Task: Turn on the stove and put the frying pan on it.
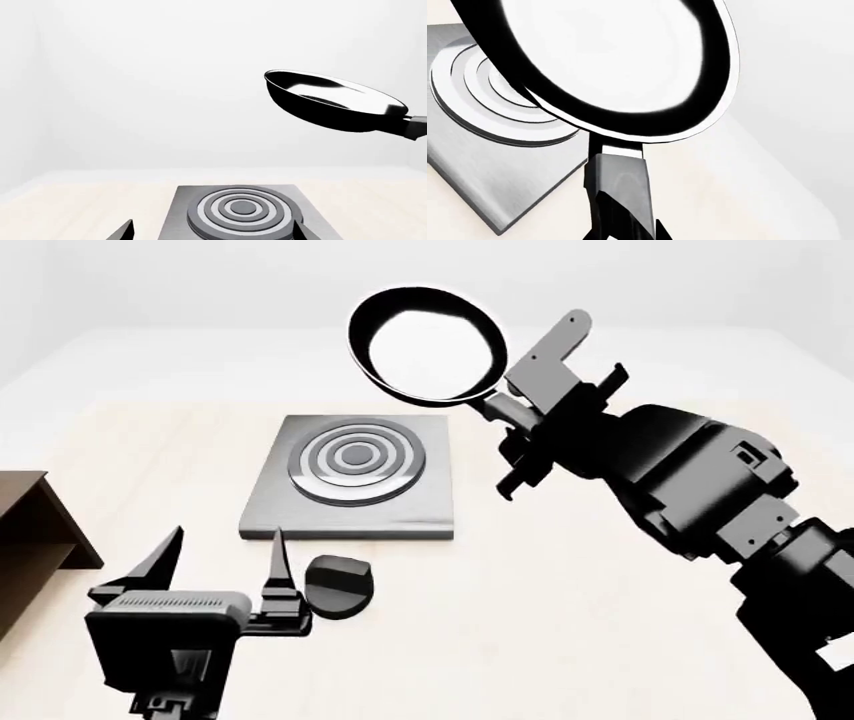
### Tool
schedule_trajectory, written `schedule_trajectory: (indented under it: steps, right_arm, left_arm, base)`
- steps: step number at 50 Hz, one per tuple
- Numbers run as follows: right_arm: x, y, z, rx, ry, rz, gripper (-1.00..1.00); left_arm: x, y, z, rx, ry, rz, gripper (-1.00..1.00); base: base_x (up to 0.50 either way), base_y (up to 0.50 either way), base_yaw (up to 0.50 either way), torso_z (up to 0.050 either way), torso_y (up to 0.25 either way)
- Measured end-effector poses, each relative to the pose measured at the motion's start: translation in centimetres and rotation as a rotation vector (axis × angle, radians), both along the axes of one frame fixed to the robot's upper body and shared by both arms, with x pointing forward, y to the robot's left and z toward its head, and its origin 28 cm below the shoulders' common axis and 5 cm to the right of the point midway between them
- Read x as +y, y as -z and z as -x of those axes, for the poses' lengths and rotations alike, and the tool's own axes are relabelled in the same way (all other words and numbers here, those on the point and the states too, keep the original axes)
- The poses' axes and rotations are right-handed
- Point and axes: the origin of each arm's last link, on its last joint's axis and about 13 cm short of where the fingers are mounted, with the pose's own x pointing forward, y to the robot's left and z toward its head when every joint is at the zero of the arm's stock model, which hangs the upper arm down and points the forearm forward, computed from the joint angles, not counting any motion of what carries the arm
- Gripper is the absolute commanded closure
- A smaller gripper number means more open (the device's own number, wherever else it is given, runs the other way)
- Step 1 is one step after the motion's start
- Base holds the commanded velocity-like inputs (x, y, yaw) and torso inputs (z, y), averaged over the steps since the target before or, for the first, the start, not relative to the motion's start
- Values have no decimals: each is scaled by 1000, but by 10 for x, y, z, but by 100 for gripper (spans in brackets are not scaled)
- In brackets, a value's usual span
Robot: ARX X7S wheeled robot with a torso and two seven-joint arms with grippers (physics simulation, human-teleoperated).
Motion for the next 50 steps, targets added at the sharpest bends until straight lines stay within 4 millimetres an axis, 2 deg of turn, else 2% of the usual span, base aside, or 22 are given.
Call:
schedule_trajectory:
  steps: [22,50]
  right_arm:
    - [35,10,-13,-22,-56,-36,100]
    - [67,5,-24,-65,-68,-60,100]
  left_arm:
    - [-1,5,3,1,38,15,-100]
    - [-1,7,6,-10,68,17,-100]
  base:
    - [0,0,0,0,2]
    - [0,0,0,0,-8]
